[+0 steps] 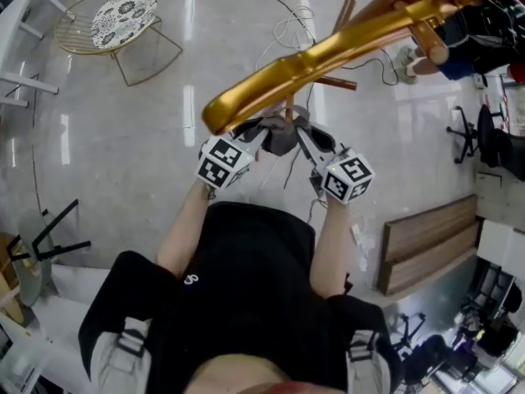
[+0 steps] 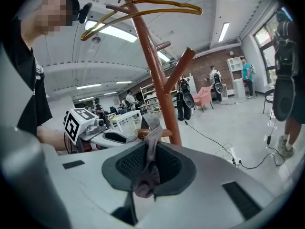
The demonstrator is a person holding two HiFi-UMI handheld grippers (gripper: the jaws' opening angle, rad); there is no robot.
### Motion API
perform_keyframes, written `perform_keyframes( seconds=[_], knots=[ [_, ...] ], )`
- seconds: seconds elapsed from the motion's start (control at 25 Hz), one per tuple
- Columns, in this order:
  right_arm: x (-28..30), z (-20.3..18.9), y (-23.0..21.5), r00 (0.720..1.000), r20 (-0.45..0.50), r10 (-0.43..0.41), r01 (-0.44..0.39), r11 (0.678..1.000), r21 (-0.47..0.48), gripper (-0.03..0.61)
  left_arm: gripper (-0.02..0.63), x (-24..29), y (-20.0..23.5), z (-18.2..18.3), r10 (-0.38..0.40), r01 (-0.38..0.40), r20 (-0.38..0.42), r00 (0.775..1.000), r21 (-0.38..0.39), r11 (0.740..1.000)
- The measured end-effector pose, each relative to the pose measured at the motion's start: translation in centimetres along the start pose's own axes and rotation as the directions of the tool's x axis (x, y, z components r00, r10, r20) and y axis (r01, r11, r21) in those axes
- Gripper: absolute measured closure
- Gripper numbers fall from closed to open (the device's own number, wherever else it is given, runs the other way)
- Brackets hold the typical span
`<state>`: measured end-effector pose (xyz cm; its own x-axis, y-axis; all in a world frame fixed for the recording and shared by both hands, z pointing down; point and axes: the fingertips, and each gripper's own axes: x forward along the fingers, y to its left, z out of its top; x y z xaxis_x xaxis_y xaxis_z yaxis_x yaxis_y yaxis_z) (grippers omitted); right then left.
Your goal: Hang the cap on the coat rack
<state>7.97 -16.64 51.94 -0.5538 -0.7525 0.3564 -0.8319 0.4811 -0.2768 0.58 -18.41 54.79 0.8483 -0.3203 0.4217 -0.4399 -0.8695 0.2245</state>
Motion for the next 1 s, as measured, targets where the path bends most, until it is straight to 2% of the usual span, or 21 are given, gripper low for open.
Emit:
perform_keyframes(
  seconds=[0.24, 0.36, 0.56, 0.8, 0.92, 1.0],
  knots=[
    [-0.3, -0.5, -2.7, 0.995, -0.066, -0.073, 0.070, 0.997, -0.037, 0.535, 0.546, 2.6, -0.4, -0.1, -0.028, 0.027, -0.037, 0.999, -0.021, 0.999],
    [0.4, -0.4, -3.9, 0.994, -0.065, -0.085, 0.084, 0.996, -0.022, 0.535, 0.546, 3.5, 0.7, -0.1, 0.012, -0.012, -0.065, 0.998, 0.002, 1.000],
    [2.6, -1.4, -5.2, 0.991, -0.105, -0.088, 0.089, 0.996, 0.002, 0.535, 0.546, 4.7, 2.8, -1.7, 0.077, -0.079, -0.133, 0.988, -0.008, 0.997],
    [4.6, -3.1, -6.3, 0.985, -0.134, -0.105, 0.112, 0.993, 0.047, 0.532, 0.533, 5.9, 3.9, -2.8, 0.113, -0.117, -0.170, 0.979, -0.017, 0.993],
    [5.2, -3.4, -6.6, 0.986, -0.112, -0.122, 0.129, 0.990, 0.061, 0.512, 0.498, 6.5, 4.1, -3.6, 0.114, -0.122, -0.186, 0.976, -0.033, 0.992],
    [5.0, -3.5, -6.8, 0.987, -0.096, -0.128, 0.135, 0.988, 0.075, 0.477, 0.484, 6.4, 4.0, -4.0, 0.125, -0.136, -0.194, 0.973, -0.045, 0.990]
  ],
)
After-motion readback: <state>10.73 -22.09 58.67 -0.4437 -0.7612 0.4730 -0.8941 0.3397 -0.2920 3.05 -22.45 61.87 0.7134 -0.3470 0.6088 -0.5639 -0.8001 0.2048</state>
